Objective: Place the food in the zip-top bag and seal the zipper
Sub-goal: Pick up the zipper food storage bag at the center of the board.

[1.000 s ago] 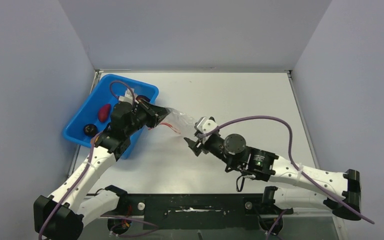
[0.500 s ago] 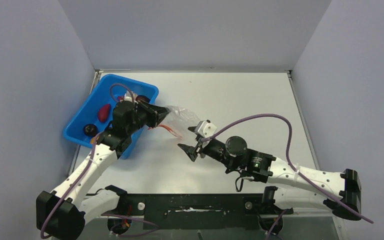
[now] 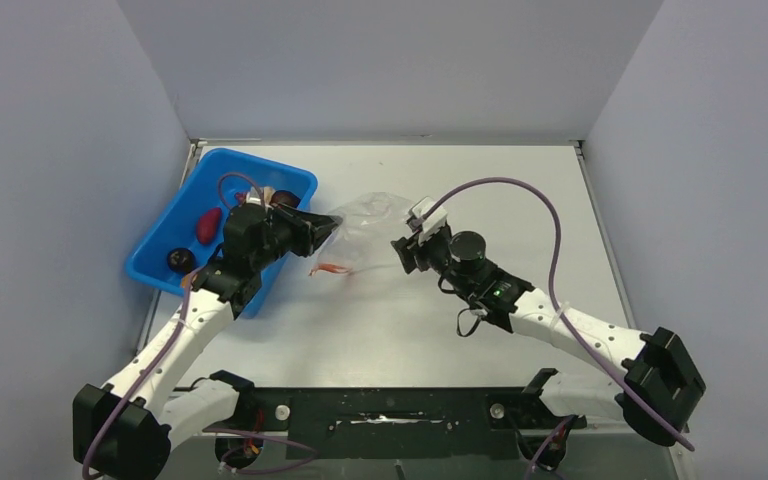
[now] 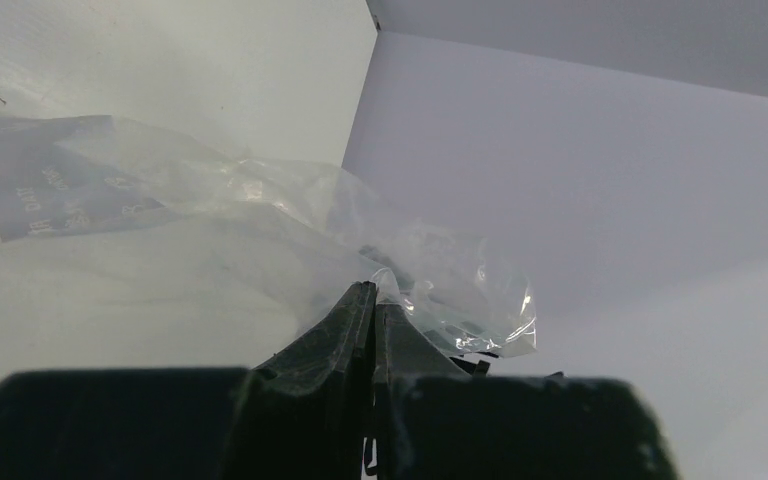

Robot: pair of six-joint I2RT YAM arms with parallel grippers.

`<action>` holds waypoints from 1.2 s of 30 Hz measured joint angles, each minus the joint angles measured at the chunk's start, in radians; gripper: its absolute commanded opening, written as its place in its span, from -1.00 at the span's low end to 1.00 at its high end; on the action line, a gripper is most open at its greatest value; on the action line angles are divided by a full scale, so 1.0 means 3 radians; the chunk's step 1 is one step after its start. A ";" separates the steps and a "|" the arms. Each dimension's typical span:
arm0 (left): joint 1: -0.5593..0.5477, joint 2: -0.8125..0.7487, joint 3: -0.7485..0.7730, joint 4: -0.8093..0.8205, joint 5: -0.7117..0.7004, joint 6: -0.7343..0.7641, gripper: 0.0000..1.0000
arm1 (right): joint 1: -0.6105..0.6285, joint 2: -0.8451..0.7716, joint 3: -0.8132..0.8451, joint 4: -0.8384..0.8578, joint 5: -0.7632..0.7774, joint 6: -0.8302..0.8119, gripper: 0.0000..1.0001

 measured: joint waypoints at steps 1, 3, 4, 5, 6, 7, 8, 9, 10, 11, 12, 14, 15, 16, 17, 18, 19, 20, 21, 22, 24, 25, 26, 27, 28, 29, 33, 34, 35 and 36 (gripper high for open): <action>0.0000 0.0000 -0.0010 0.0014 0.0015 -0.0003 -1.00 | -0.0071 0.0000 0.0000 0.0011 -0.0039 0.0031 0.18; 0.0000 -0.0001 -0.0042 0.0033 0.0045 -0.0009 -1.00 | -0.0182 0.0003 0.0000 0.0022 -0.0149 0.0093 0.19; 0.0000 -0.0001 -0.0062 0.0045 0.0055 -0.0013 -1.00 | -0.0205 0.0009 0.0000 0.0025 -0.0192 0.0117 0.20; 0.0000 -0.0001 -0.0090 0.0066 0.0060 -0.0019 -1.00 | -0.0216 0.0017 0.0000 0.0032 -0.0233 0.0132 0.20; 0.0001 -0.0001 -0.0127 0.0092 0.0065 -0.0033 -1.00 | -0.0217 0.0028 0.0000 0.0037 -0.0273 0.0146 0.21; 0.0003 -0.0001 -0.0160 0.0117 0.0067 -0.0055 -1.00 | -0.0219 0.0046 0.0000 0.0056 -0.0313 0.0153 0.22; 0.0006 -0.0001 -0.0210 0.0158 0.0071 -0.0093 -1.00 | -0.0219 0.0069 -0.0001 0.0085 -0.0361 0.0158 0.23; 0.0013 -0.0001 -0.0254 0.0182 0.0076 -0.0134 -1.00 | -0.0219 0.0097 -0.0001 0.0111 -0.0408 0.0158 0.24; 0.0020 0.0000 -0.0290 0.0197 0.0078 -0.0183 -1.00 | -0.0219 0.0121 -0.0005 0.0136 -0.0449 0.0158 0.25; 0.0029 0.0001 -0.0309 0.0198 0.0079 -0.0217 -1.00 | -0.0219 0.0163 -0.0014 0.0175 -0.0501 0.0156 0.26; 0.0036 0.0006 -0.0312 0.0197 0.0079 -0.0249 -1.00 | -0.0219 0.0182 -0.0017 0.0191 -0.0519 0.0156 0.26; 0.0047 0.0014 -0.0310 0.0226 0.0078 -0.0296 -1.00 | -0.0219 0.0242 -0.0029 0.0257 -0.0538 0.0148 0.25; 0.0053 0.0014 -0.0309 0.0230 0.0078 -0.0319 -1.00 | -0.0219 0.0270 -0.0029 0.0285 -0.0532 0.0136 0.22; 0.0061 0.0014 -0.0309 0.0233 0.0074 -0.0357 -1.00 | -0.0219 0.0291 -0.0029 0.0318 -0.0511 0.0118 0.20; 0.0070 0.0014 -0.0309 0.0235 0.0064 -0.0402 -1.00 | -0.0219 0.0312 -0.0029 0.0337 -0.0496 0.0103 0.18; 0.0083 0.0014 -0.0309 0.0239 0.0052 -0.0451 -1.00 | -0.0219 0.0324 -0.0028 0.0343 -0.0482 0.0081 0.18; 0.0098 0.0014 -0.0309 0.0244 0.0036 -0.0506 -1.00 | -0.0216 0.0340 -0.0024 0.0347 -0.0479 0.0062 0.17; 0.0120 0.0014 -0.0309 0.0249 0.0022 -0.0559 -1.00 | -0.0207 0.0347 -0.0018 0.0348 -0.0482 0.0045 0.17; 0.0136 0.0013 -0.0309 0.0254 0.0009 -0.0609 -1.00 | -0.0196 0.0348 -0.0018 0.0351 -0.0478 0.0032 0.17; 0.0160 0.0010 -0.0309 0.0266 -0.0014 -0.0657 -1.00 | -0.0172 0.0348 -0.0018 0.0361 -0.0477 0.0011 0.18; 0.0207 -0.0004 -0.0309 0.0285 -0.0070 -0.0753 -1.00 | -0.0047 0.0346 -0.0018 0.0411 -0.0445 -0.0062 0.18; 0.0221 -0.0013 -0.0309 0.0290 -0.0092 -0.0786 -1.00 | 0.0048 0.0346 -0.0018 0.0440 -0.0427 -0.0108 0.18; 0.0239 -0.0027 -0.0309 0.0300 -0.0127 -0.0815 -1.00 | 0.0156 0.0346 -0.0018 0.0474 -0.0411 -0.0156 0.18; 0.0248 -0.0036 -0.0309 0.0304 -0.0141 -0.0839 -1.00 | 0.0267 0.0346 -0.0018 0.0505 -0.0401 -0.0205 0.18; 0.0258 -0.0046 -0.0309 0.0309 -0.0154 -0.0871 -1.00 | 0.0362 0.0346 -0.0019 0.0540 -0.0401 -0.0247 0.18; 0.0262 -0.0053 -0.0309 0.0318 -0.0168 -0.0893 -1.00 | 0.0456 0.0346 -0.0022 0.0591 -0.0403 -0.0281 0.18; 0.0275 -0.0061 -0.0309 0.0355 -0.0197 -0.0993 -1.00 | 0.0610 0.0355 -0.0086 0.0919 -0.0422 -0.0379 0.18; 0.0277 -0.0065 -0.0309 0.0355 -0.0205 -0.1021 -1.00 | 0.0618 0.0370 -0.0102 0.0989 -0.0429 -0.0403 0.18; 0.0277 -0.0069 -0.0309 0.0357 -0.0215 -0.1045 -1.00 | 0.0633 0.0390 -0.0107 0.1039 -0.0432 -0.0420 0.18; 0.0278 -0.0076 -0.0309 0.0359 -0.0225 -0.1071 -1.00 | 0.0643 0.0425 -0.0108 0.1092 -0.0451 -0.0436 0.18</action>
